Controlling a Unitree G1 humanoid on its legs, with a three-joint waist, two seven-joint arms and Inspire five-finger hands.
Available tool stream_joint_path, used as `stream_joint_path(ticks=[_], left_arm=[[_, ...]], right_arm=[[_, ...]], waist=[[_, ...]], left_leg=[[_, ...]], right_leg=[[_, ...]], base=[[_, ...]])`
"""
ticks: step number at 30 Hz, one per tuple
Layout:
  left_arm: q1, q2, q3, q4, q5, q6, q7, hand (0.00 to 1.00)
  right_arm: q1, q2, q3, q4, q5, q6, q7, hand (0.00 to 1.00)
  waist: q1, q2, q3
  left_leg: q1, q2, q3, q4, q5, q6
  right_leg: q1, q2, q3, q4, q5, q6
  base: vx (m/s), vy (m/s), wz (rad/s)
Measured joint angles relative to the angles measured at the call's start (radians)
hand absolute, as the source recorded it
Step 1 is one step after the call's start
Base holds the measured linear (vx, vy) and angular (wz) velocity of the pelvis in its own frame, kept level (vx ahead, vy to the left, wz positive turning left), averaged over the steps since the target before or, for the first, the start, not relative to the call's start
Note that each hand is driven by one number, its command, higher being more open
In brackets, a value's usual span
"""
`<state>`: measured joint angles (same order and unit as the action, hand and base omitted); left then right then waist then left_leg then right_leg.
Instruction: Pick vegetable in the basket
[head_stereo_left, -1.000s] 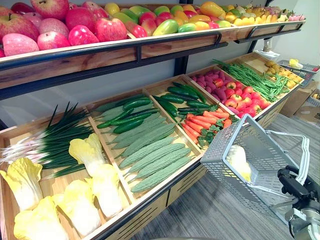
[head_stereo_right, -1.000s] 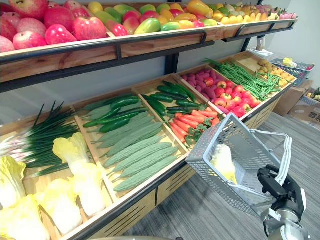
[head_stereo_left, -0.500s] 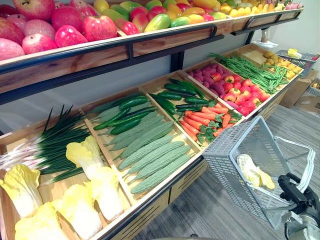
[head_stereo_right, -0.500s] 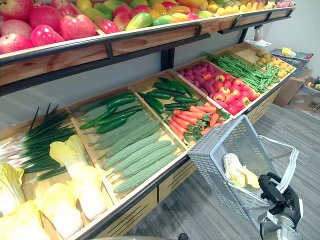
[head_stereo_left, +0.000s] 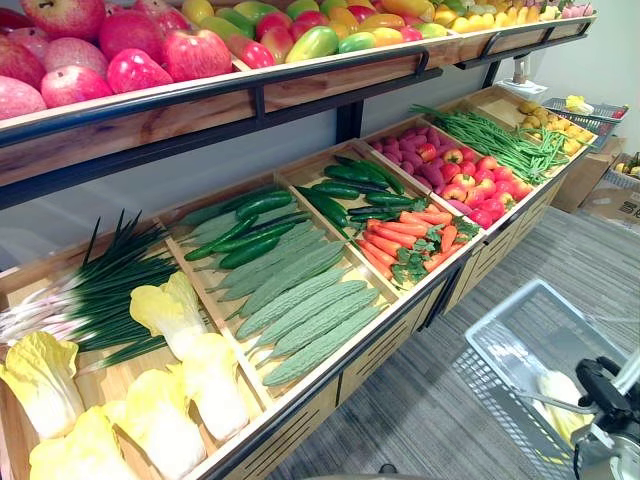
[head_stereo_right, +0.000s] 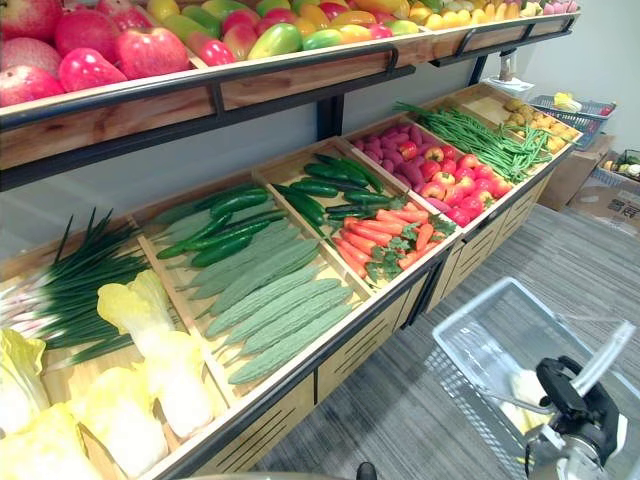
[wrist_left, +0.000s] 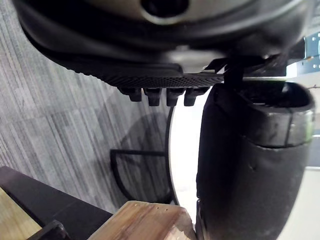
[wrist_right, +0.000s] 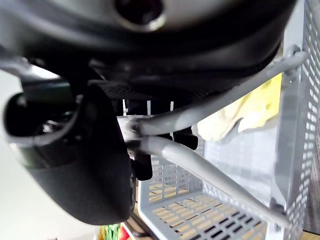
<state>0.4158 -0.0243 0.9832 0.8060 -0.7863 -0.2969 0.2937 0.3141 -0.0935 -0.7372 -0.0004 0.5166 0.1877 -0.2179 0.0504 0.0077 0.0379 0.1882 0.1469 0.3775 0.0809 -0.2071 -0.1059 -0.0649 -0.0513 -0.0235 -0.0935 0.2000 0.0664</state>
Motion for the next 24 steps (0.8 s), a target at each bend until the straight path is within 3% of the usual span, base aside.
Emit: stream_joint_path(ticks=[5,10,18,24], left_arm=[[0.036,0.01,-0.068,-0.002,-0.051,0.0,-0.002,1.0],[0.043,0.044,-0.181,-0.023,-0.122,-0.009,0.151,1.0],[-0.045,0.057,-0.128,-0.044,-0.051,0.0,0.371,1.0],[-0.067,0.034,-0.065,-0.003,-0.028,0.071,0.417,1.0]], right_arm=[[0.028,0.045,-0.047,0.0,0.06,-0.033,-0.005,0.0],[0.032,0.065,-0.031,0.123,0.08,-0.077,-0.003,0.0],[0.008,0.079,-0.017,0.295,0.152,-0.075,-0.002,0.0],[-0.036,0.078,-0.018,0.294,0.15,-0.065,0.021,0.0]], waist=[[0.0,0.0,0.0],[0.001,-0.001,0.001],[0.005,-0.001,0.001],[0.005,-0.009,0.0]], left_leg=[[-0.001,-0.002,0.008,0.017,-0.016,-0.001],[-0.002,-0.009,-0.009,0.029,-0.028,0.001],[-0.028,-0.008,-0.069,0.023,-0.021,0.011],[-0.016,-0.015,-0.088,0.011,-0.018,0.011]], right_leg=[[0.002,-0.006,0.006,-0.001,0.001,0.007],[0.014,-0.023,-0.004,-0.002,-0.002,0.008],[0.015,-0.028,-0.05,0.001,-0.014,0.007],[0.034,-0.035,-0.065,0.002,-0.022,0.022]], base=[[-0.05,0.022,-0.06],[-0.06,0.021,0.09],[0.0,-0.011,0.16],[0.04,0.023,0.11]])
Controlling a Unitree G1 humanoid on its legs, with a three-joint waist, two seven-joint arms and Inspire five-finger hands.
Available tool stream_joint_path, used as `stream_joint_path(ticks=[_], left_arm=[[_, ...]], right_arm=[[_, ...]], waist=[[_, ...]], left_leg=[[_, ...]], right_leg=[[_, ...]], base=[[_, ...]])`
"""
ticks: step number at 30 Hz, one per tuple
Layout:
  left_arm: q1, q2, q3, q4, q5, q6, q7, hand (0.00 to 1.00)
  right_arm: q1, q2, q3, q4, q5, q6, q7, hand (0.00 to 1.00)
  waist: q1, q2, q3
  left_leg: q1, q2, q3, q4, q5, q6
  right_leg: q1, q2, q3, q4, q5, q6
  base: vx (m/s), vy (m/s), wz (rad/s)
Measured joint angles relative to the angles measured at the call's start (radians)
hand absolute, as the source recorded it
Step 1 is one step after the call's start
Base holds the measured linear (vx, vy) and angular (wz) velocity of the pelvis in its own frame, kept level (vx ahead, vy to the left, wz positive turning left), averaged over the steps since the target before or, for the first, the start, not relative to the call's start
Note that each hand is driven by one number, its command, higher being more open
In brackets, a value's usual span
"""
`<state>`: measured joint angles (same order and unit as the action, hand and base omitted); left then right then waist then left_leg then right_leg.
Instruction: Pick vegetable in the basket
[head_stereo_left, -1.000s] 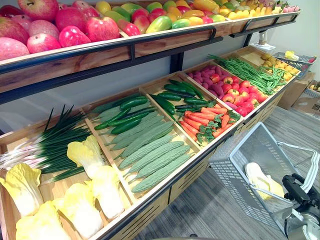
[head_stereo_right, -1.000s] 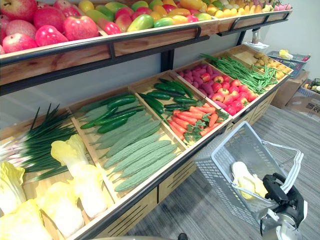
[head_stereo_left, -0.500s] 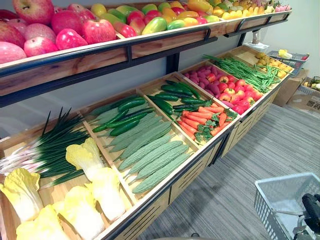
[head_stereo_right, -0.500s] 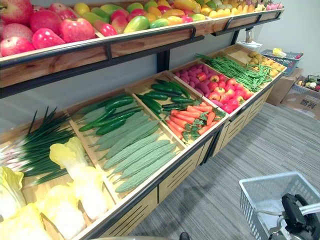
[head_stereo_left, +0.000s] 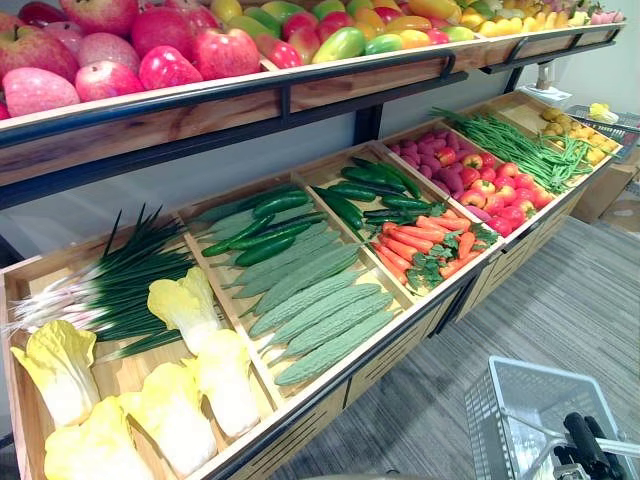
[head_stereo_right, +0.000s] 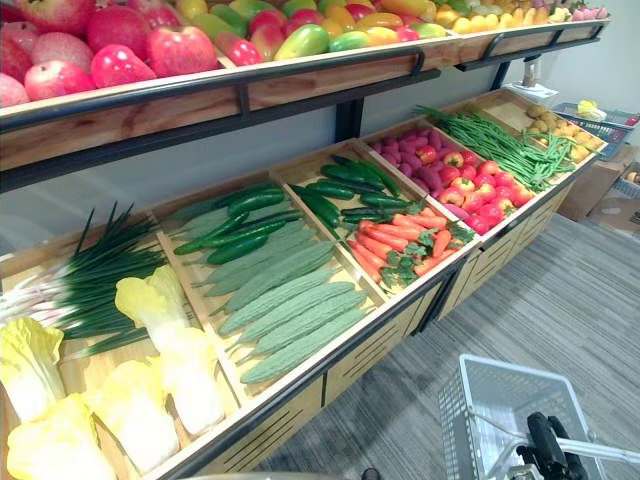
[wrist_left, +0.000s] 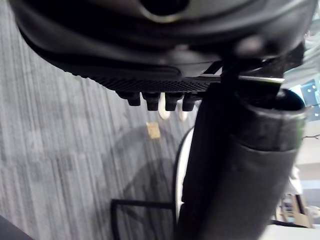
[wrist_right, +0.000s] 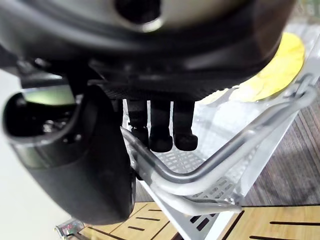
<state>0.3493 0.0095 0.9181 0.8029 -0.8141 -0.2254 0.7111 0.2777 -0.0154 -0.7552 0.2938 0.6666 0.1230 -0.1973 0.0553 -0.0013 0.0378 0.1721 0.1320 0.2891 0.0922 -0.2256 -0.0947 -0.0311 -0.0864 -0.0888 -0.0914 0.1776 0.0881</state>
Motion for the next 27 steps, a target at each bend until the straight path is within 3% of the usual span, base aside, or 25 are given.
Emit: stream_joint_path(ticks=[4,5,11,12,13,14,19,24,27], left_arm=[[-0.032,-0.088,-0.015,0.05,0.0,0.043,-0.01,1.0],[-0.049,-0.092,-0.091,0.062,0.001,0.08,-0.012,1.0],[-0.063,-0.084,-0.116,0.003,-0.001,0.182,-0.001,1.0],[-0.069,-0.07,-0.11,-0.012,-0.02,0.251,-0.012,1.0],[-0.066,-0.062,-0.109,-0.016,-0.032,0.275,-0.023,1.0],[-0.023,-0.014,-0.172,-0.014,0.098,0.397,-0.435,1.0],[-0.005,0.016,-0.256,-0.013,0.127,0.413,-0.497,1.0],[-0.01,0.005,-0.56,-0.011,0.201,0.399,-0.659,1.0],[-0.044,-0.025,-0.635,0.022,0.216,0.369,-0.674,1.0]], right_arm=[[-0.028,0.0,0.0,0.005,-0.008,0.021,0.03,0.0],[-0.048,-0.006,0.001,0.007,-0.009,0.023,0.046,0.0],[-0.074,-0.081,0.002,0.007,-0.042,0.073,0.064,0.0],[-0.075,-0.102,0.002,0.007,-0.052,0.107,0.078,0.0],[-0.074,-0.11,0.002,0.007,-0.056,0.118,0.087,0.0],[-0.065,-0.155,0.02,0.049,-0.091,0.133,0.17,0.0],[-0.065,-0.156,0.037,0.086,-0.117,0.133,0.188,0.0],[-0.065,-0.153,0.143,0.135,-0.122,0.132,0.204,0.0],[-0.07,-0.144,0.194,0.181,-0.128,0.132,0.227,0.0]], waist=[[0.004,-0.025,0.0],[0.002,-0.023,0.002],[-0.004,0.022,0.007],[-0.004,0.024,0.008],[-0.004,0.024,0.008],[-0.005,0.023,0.014],[-0.005,0.027,0.026],[-0.014,0.062,0.036],[-0.02,0.064,0.037]], left_leg=[[0.008,-0.011,-0.006,-0.01,0.0,0.001],[0.021,-0.01,-0.013,-0.023,0.0,0.001],[0.024,-0.019,-0.009,-0.012,0.0,0.001],[0.026,-0.018,-0.002,0.0,0.0,0.001],[0.026,-0.016,0.0,0.005,0.0,0.002],[0.019,-0.006,0.005,-0.006,-0.003,-0.002],[0.02,0.003,0.022,-0.004,-0.008,-0.009],[0.032,0.016,0.063,0.001,-0.009,-0.021],[0.045,0.016,0.079,0.001,-0.008,-0.024]], right_leg=[[0.007,-0.009,-0.012,0.0,-0.008,0.008],[0.018,-0.007,-0.021,0.0,-0.02,0.008],[0.018,-0.016,-0.012,0.0,-0.025,0.014],[0.017,-0.014,-0.005,0.0,-0.025,0.014],[0.017,-0.012,-0.001,0.0,-0.025,0.014],[0.01,-0.002,0.004,-0.004,-0.018,0.004],[0.006,0.005,0.013,-0.004,-0.007,-0.003],[-0.008,0.029,0.059,0.0,0.001,-0.002],[-0.008,0.041,0.077,0.0,0.002,-0.005]], base=[[0.04,0.027,0.09],[0.06,0.011,0.1],[0.02,0.001,-0.03],[0.01,-0.018,-0.12],[-0.16,-0.053,-0.12],[-0.22,-0.057,-0.09],[-0.1,-0.029,-0.1],[0.02,-0.007,-0.25],[0.01,-0.002,-0.24]])
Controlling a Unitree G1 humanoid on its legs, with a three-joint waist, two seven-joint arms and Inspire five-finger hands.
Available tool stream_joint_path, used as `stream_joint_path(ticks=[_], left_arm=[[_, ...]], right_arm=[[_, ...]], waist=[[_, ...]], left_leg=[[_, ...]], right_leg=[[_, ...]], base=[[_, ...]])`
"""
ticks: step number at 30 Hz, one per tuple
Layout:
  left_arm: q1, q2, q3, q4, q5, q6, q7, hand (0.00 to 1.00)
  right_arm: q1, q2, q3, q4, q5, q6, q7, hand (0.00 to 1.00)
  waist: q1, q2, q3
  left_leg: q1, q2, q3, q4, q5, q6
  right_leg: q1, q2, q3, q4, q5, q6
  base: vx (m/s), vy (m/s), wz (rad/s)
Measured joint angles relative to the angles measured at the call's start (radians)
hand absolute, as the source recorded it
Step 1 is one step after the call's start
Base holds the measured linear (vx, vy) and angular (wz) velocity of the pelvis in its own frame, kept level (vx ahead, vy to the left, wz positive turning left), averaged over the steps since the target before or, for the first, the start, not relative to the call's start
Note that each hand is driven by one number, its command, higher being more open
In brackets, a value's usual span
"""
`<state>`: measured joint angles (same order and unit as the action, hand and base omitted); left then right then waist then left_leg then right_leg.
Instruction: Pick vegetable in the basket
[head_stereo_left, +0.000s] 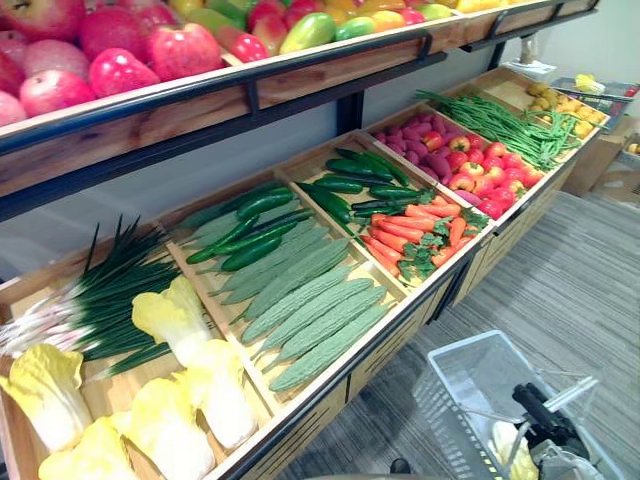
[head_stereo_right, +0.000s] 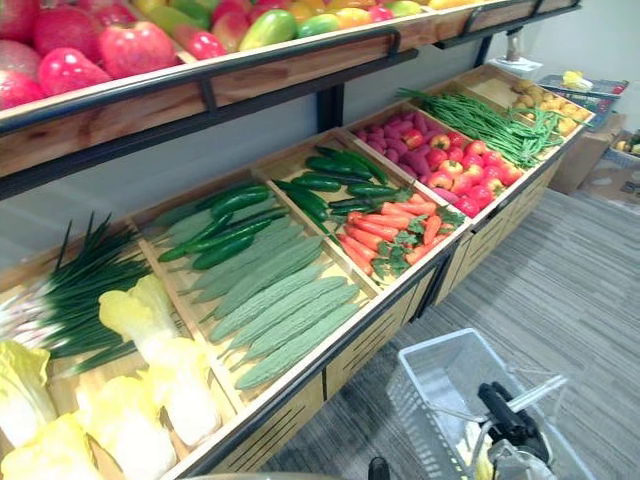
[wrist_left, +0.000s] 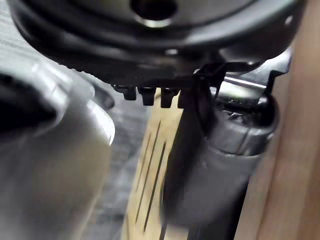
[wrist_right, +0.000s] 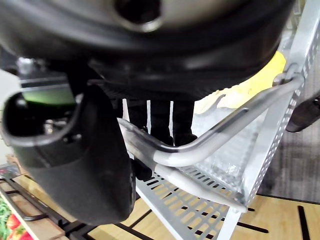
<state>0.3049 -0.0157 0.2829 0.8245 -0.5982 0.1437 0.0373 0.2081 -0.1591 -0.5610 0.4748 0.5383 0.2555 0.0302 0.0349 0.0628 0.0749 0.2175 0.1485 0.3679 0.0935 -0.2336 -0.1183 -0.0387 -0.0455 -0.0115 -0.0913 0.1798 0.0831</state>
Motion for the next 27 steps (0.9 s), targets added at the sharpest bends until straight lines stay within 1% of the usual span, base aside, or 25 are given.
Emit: stream_joint_path(ticks=[4,6,7,9,10,12,14,15,16,17,18,19,20,21,22,23,24,25,26,27], left_arm=[[0.007,0.002,-0.024,0.008,0.002,-0.032,-0.012,1.0],[0.009,0.003,-0.027,0.016,0.02,-0.055,-0.021,1.0],[0.007,0.001,-0.025,0.031,0.025,-0.086,-0.026,1.0],[0.007,0.0,-0.015,0.045,0.026,-0.13,-0.031,1.0],[0.007,0.0,-0.008,0.051,0.029,-0.143,-0.031,1.0],[0.012,0.0,0.012,0.069,0.056,-0.18,-0.011,1.0],[0.011,0.001,0.018,0.068,0.061,-0.181,0.011,1.0],[0.013,0.003,0.022,0.068,0.061,-0.181,0.026,1.0],[0.017,0.008,0.025,0.065,0.079,-0.181,0.036,1.0],[0.019,0.008,0.026,0.065,0.102,-0.181,0.042,1.0],[0.018,-0.002,0.029,0.054,0.138,-0.185,0.043,1.0],[0.018,0.003,0.03,0.043,0.138,-0.185,0.041,1.0],[0.018,0.021,0.029,0.029,0.138,-0.185,0.04,1.0],[0.016,0.035,0.03,0.025,0.139,-0.185,0.041,1.0],[0.013,0.053,0.044,0.033,0.14,-0.183,0.036,1.0],[0.011,0.067,0.044,0.042,0.141,-0.186,0.025,1.0],[-0.012,0.058,0.047,0.072,0.14,-0.19,0.005,1.0],[-0.033,0.065,0.036,0.074,0.139,-0.191,0.002,1.0],[-0.04,0.074,0.029,0.074,0.138,-0.19,-0.002,1.0],[-0.043,0.084,0.015,0.074,0.139,-0.201,-0.005,1.0]], right_arm=[[-0.001,0.005,0.011,0.052,-0.028,0.0,0.013,0.0],[-0.002,0.012,0.014,0.062,-0.028,-0.002,0.012,0.0],[-0.002,0.023,0.022,0.062,-0.028,-0.008,0.011,0.0],[0.008,0.069,0.045,0.063,-0.029,-0.046,-0.001,0.0],[0.012,0.085,0.051,0.062,-0.03,-0.055,-0.009,0.0],[0.041,0.132,0.085,0.056,-0.033,-0.073,-0.037,0.0],[0.065,0.156,0.094,0.026,-0.034,-0.074,-0.052,0.0],[0.094,0.166,0.103,-0.011,-0.034,-0.074,-0.059,0.0],[0.114,0.171,0.106,-0.043,-0.034,-0.074,-0.063,0.0],[0.119,0.171,0.108,-0.06,-0.034,-0.074,-0.065,0.0],[0.118,0.172,0.114,-0.097,-0.033,-0.078,-0.068,0.0],[0.118,0.172,0.116,-0.101,-0.032,-0.078,-0.068,0.0],[0.124,0.181,0.115,-0.1,-0.029,-0.081,-0.071,0.0],[0.129,0.188,0.112,-0.097,-0.028,-0.086,-0.073,0.0],[0.097,0.189,0.141,-0.063,-0.026,-0.114,-0.074,0.0],[0.069,0.189,0.152,-0.037,-0.026,-0.129,-0.073,0.0],[-0.01,0.184,0.146,0.014,-0.025,-0.132,-0.072,0.0],[-0.032,0.184,0.147,0.058,-0.024,-0.139,-0.067,0.0],[-0.033,0.181,0.147,0.085,-0.022,-0.145,-0.065,0.0],[-0.036,0.179,0.147,0.121,-0.021,-0.146,-0.064,0.0]], waist=[[-0.005,-0.002,0.007],[-0.007,-0.011,0.011],[-0.008,-0.018,0.013],[-0.011,-0.034,0.024],[-0.012,-0.038,0.028],[-0.013,-0.05,0.038],[-0.017,-0.057,0.045],[-0.021,-0.06,0.048],[-0.022,-0.061,0.05],[-0.025,-0.057,0.052],[-0.031,-0.041,0.073],[-0.036,-0.055,0.079],[-0.046,-0.084,0.088],[-0.049,-0.117,0.086],[-0.047,-0.148,0.087],[-0.044,-0.158,0.084],[-0.016,-0.123,0.098],[-0.046,-0.131,0.097],[-0.046,-0.13,0.098],[-0.043,-0.144,0.092]], left_leg=[[0.01,-0.007,0.004,0.0,0.001,-0.001],[0.012,-0.014,0.01,-0.001,0.0,0.001],[0.01,-0.017,0.02,-0.004,-0.004,0.006],[0.015,-0.018,0.047,-0.002,-0.007,0.005],[0.02,-0.016,0.057,0.0,-0.008,0.004],[0.044,-0.005,0.107,0.018,-0.02,-0.006],[0.043,0.006,0.139,0.048,-0.035,-0.011],[0.042,0.017,0.164,0.072,-0.048,-0.016],[0.036,0.03,0.201,0.083,-0.055,-0.015],[0.039,0.04,0.222,0.077,-0.054,-0.006],[0.045,0.078,0.275,0.077,-0.043,-0.011],[0.045,0.081,0.286,0.085,-0.043,-0.012],[0.044,0.08,0.292,0.121,-0.055,-0.018],[0.042,0.073,0.3,0.153,-0.07,-0.015],[0.011,0.064,0.275,0.204,-0.124,0.056],[-0.021,0.024,0.231,0.18,-0.13,0.078],[-0.032,0.035,0.242,0.138,-0.073,0.07],[-0.042,0.037,0.258,0.153,-0.07,0.064],[-0.042,0.038,0.26,0.159,-0.07,0.064],[-0.036,0.041,0.277,0.171,-0.07,0.064]], right_leg=[[0.003,-0.001,0.019,-0.002,0.001,0.0],[-0.003,-0.003,0.035,-0.004,0.003,-0.002],[-0.014,-0.002,0.048,-0.004,0.007,0.001],[-0.023,0.005,0.076,-0.004,0.018,-0.002],[-0.023,0.009,0.083,-0.004,0.021,-0.003],[-0.024,0.031,0.124,0.0,0.037,-0.014],[-0.029,0.043,0.144,0.001,0.041,-0.014],[-0.039,0.049,0.13,-0.002,0.032,-0.026],[-0.055,0.05,0.067,0.015,-0.021,-0.043],[-0.067,0.05,0.025,0.032,-0.068,-0.037],[-0.14,0.03,-0.088,0.22,-0.102,-0.061],[-0.171,0.011,-0.121,0.334,-0.123,-0.08],[-0.194,-0.038,-0.172,0.516,-0.187,-0.096],[-0.2,-0.043,-0.19,0.536,-0.197,-0.083],[-0.195,-0.02,-0.172,0.467,-0.181,-0.109],[-0.166,0.003,-0.127,0.347,-0.139,-0.094],[-0.192,0.019,-0.177,0.435,-0.161,-0.142],[-0.184,-0.066,-0.274,0.631,-0.28,-0.118],[-0.159,-0.097,-0.312,0.665,-0.316,-0.107],[-0.118,-0.133,-0.354,0.663,-0.343,-0.09]], base=[[-0.03,0.007,-0.11],[-0.07,0.033,-0.19],[-0.07,0.032,-0.3],[-0.07,0.022,-0.37],[-0.05,0.001,-0.46],[-0.05,-0.009,-0.62],[-0.06,-0.019,-0.54],[-0.07,-0.024,-0.72],[-0.1,-0.027,-0.81],[-0.1,-0.013,-1.02],[-0.07,-0.005,-0.8],[-0.01,-0.021,-0.69],[0.05,-0.03,-0.37],[0.08,-0.052,-0.85],[0.04,0.006,-1.08],[-0.08,0.044,-1.83],[-0.15,0.106,-1.31],[-0.13,0.072,-1.01],[0.0,0.033,-0.25],[0.09,-0.046,-0.49]])
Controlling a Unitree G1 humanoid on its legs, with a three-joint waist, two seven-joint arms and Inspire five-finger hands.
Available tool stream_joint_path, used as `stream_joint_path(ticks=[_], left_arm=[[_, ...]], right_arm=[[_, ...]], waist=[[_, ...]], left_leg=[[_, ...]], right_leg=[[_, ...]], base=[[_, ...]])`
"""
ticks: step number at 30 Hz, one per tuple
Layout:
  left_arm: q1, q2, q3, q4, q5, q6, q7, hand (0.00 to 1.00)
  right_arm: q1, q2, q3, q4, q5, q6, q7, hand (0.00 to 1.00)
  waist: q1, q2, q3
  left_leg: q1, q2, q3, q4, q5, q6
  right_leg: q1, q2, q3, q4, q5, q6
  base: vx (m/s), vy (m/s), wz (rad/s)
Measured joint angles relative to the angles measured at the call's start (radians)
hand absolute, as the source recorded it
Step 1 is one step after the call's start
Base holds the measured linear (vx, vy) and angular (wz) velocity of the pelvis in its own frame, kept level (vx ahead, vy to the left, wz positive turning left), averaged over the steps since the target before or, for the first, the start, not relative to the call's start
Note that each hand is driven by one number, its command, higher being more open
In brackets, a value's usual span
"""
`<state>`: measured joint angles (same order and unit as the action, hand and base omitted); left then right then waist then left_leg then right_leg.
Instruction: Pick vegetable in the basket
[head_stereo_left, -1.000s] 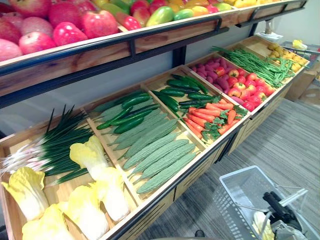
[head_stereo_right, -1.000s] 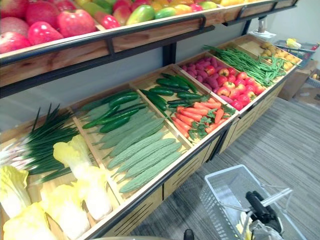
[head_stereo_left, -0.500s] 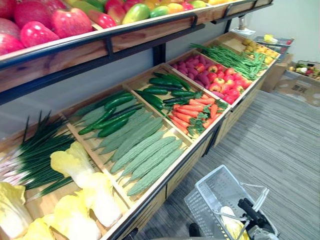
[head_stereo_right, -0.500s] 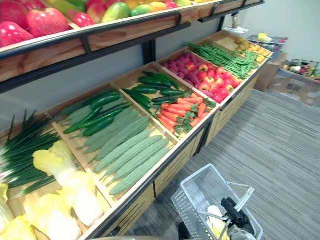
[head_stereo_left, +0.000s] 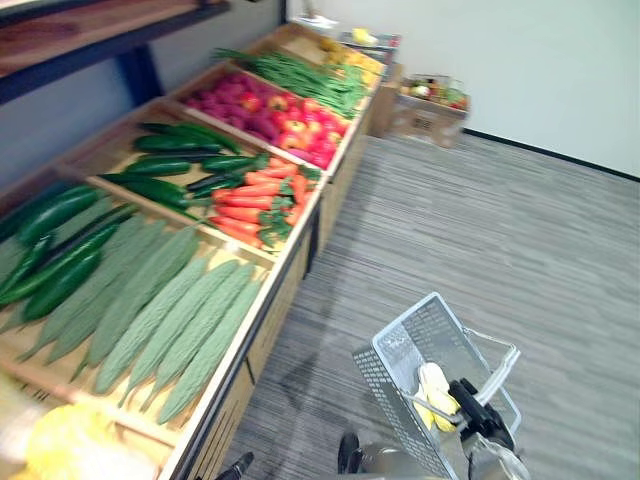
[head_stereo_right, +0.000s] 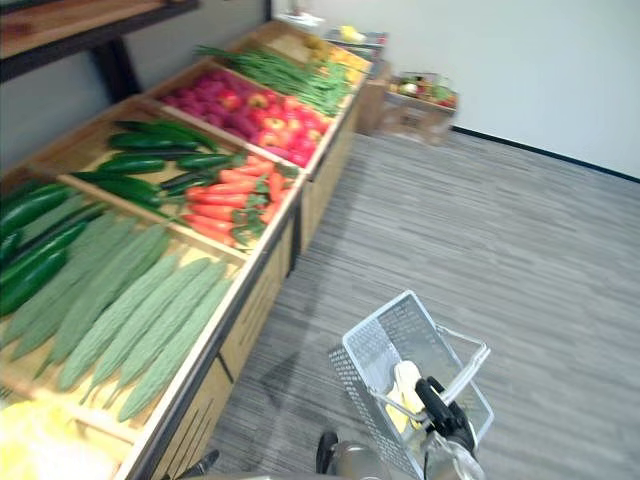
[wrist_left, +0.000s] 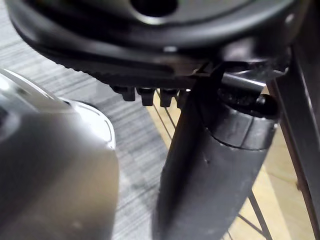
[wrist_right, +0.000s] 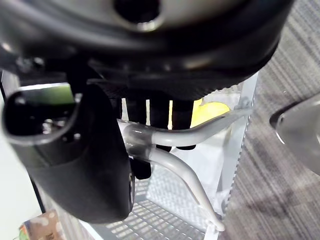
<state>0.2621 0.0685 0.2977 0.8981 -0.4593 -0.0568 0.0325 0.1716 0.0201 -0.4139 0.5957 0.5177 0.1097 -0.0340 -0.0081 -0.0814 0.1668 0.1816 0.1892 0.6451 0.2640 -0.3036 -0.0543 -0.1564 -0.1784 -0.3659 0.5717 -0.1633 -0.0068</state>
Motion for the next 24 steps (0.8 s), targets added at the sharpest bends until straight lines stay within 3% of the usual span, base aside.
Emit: stream_joint_path(ticks=[1,3,4,5,9,17,22,23,24], left_arm=[[-0.015,0.004,0.002,0.001,0.001,-0.013,0.0,1.0],[-0.024,-0.007,0.002,0.001,0.002,-0.025,-0.002,1.0],[-0.035,-0.021,-0.001,0.003,0.001,-0.028,-0.003,1.0],[-0.046,-0.031,-0.016,0.001,0.0,-0.04,-0.012,1.0],[-0.077,-0.035,-0.051,-0.005,-0.001,-0.075,-0.019,1.0],[-0.115,-0.054,-0.087,-0.01,-0.002,-0.072,-0.009,1.0],[-0.106,-0.038,-0.07,0.03,-0.004,-0.065,0.011,1.0],[-0.103,-0.035,-0.042,0.052,-0.004,-0.064,0.011,1.0],[-0.079,-0.042,-0.016,0.065,-0.005,-0.065,0.014,1.0]], right_arm=[[-0.014,-0.001,0.005,0.033,0.004,0.0,-0.001,0.0],[-0.034,-0.017,0.013,0.036,0.011,0.0,0.001,0.0],[-0.049,-0.035,0.014,0.036,0.016,0.0,0.001,0.0],[-0.051,-0.054,0.014,0.037,0.017,0.001,0.0,0.0],[-0.024,-0.08,0.008,0.037,0.022,0.041,-0.008,0.0],[-0.02,-0.15,-0.029,0.013,-0.005,0.069,-0.008,0.0],[-0.019,-0.148,-0.039,0.011,0.041,0.069,-0.007,0.0],[-0.023,-0.144,-0.036,0.022,0.059,0.069,-0.007,0.0],[-0.039,-0.149,-0.032,0.055,0.073,0.069,-0.001,0.0]], waist=[[0.01,-0.007,-0.004],[0.008,0.014,-0.007],[0.006,0.043,0.0],[-0.005,0.053,0.001],[-0.021,0.058,-0.002],[-0.032,0.056,-0.003],[-0.03,0.057,-0.003],[-0.028,0.049,0.0],[-0.01,0.042,0.005]], left_leg=[[-0.003,0.01,0.037,0.02,0.001,-0.003],[0.008,0.033,0.101,0.018,0.01,-0.017],[0.011,0.052,0.125,0.019,0.016,-0.021],[0.01,0.051,0.145,0.014,0.041,-0.02],[0.0,0.044,0.161,-0.016,0.096,-0.044],[-0.002,0.013,0.083,-0.106,0.157,-0.045],[-0.005,0.013,0.058,-0.086,0.157,-0.045],[-0.018,0.015,-0.01,-0.032,0.151,-0.032],[-0.053,-0.029,-0.222,0.009,0.102,-0.014]], right_leg=[[0.025,0.011,-0.036,-0.077,0.001,0.025],[0.09,0.083,-0.041,-0.267,0.033,0.013],[0.113,0.121,-0.027,-0.349,0.083,0.006],[0.136,0.141,-0.01,-0.436,0.13,0.0],[0.174,0.184,0.031,-0.601,0.223,-0.023],[0.179,0.188,0.0,-0.627,0.241,-0.039],[0.188,0.187,-0.004,-0.629,0.242,-0.041],[0.192,0.185,0.028,-0.626,0.242,-0.041],[0.19,0.183,0.102,-0.62,0.245,-0.039]], base=[[0.1,-0.102,-0.93],[0.06,-0.149,-1.05],[0.0,-0.094,-0.77],[-0.03,-0.071,-0.71],[-0.04,-0.126,-0.33],[-0.05,-0.09,0.12],[-0.08,-0.037,0.07],[-0.09,-0.046,-0.44],[-0.07,-0.04,-0.68]])
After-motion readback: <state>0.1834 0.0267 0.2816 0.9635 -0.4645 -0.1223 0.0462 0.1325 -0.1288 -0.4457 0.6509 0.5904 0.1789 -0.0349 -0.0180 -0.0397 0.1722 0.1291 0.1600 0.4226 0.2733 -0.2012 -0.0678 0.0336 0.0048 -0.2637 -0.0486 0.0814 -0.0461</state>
